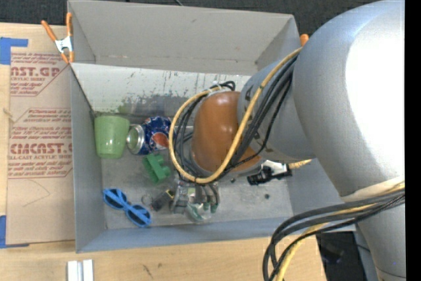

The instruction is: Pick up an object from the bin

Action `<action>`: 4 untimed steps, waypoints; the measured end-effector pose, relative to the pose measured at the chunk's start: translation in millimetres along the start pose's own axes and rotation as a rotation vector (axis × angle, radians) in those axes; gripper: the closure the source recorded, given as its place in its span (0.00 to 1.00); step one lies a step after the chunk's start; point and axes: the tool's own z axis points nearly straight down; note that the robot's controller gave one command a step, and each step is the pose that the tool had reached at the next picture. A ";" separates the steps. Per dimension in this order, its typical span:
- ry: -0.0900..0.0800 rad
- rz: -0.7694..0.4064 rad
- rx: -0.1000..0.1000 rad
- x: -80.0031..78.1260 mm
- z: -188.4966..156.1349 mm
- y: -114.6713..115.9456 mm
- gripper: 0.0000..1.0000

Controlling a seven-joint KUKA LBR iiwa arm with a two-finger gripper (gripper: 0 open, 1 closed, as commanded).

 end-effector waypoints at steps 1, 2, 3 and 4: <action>-0.007 -0.069 -0.003 1.6 -141.6 12.7 1.00; 0.000 -0.069 0.000 3.0 -137.1 11.9 0.00; 0.002 -0.102 0.002 -7.9 -11.0 52.7 0.00; 0.001 -0.101 0.001 -8.2 -14.3 52.5 1.00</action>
Offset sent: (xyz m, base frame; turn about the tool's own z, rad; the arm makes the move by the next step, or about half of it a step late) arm -0.0018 0.0110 0.1375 -0.0673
